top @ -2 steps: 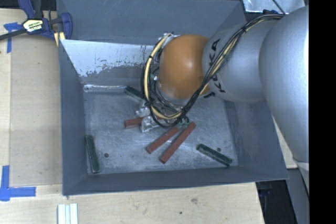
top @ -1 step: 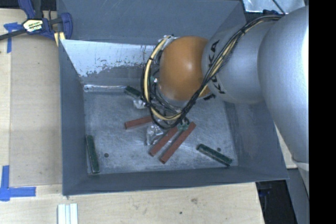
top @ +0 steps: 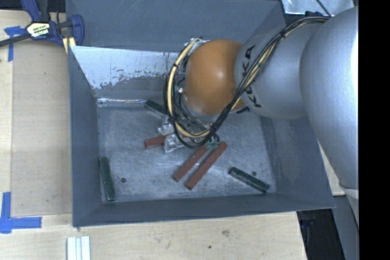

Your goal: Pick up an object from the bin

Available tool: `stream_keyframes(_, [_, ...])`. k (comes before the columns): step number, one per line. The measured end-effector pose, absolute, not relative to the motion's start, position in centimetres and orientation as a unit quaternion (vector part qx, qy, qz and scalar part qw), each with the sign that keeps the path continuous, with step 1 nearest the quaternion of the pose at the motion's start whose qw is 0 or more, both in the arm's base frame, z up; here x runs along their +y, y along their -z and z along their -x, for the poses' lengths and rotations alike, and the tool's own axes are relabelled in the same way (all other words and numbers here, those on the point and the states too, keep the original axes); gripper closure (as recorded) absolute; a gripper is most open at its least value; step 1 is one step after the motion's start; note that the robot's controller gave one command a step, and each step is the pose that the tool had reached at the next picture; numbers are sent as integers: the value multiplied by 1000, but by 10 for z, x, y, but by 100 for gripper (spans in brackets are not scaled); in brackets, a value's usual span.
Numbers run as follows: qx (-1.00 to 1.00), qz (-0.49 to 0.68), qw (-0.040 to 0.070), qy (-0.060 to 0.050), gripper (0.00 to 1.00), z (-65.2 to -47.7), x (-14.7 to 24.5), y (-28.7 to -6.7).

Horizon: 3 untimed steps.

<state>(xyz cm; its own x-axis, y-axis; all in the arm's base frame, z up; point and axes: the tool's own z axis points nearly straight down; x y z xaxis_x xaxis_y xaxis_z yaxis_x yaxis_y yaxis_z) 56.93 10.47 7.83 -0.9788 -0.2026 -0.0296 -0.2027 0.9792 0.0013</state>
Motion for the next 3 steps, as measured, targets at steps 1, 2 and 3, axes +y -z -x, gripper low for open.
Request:
stream_keyframes(1, [995,102,15,-2,100,-569,105,-78])
stream_keyframes(2, [995,101,15,-2,100,-569,105,-78])
stream_keyframes(3, [994,109,4,0,100,-575,106,-233])
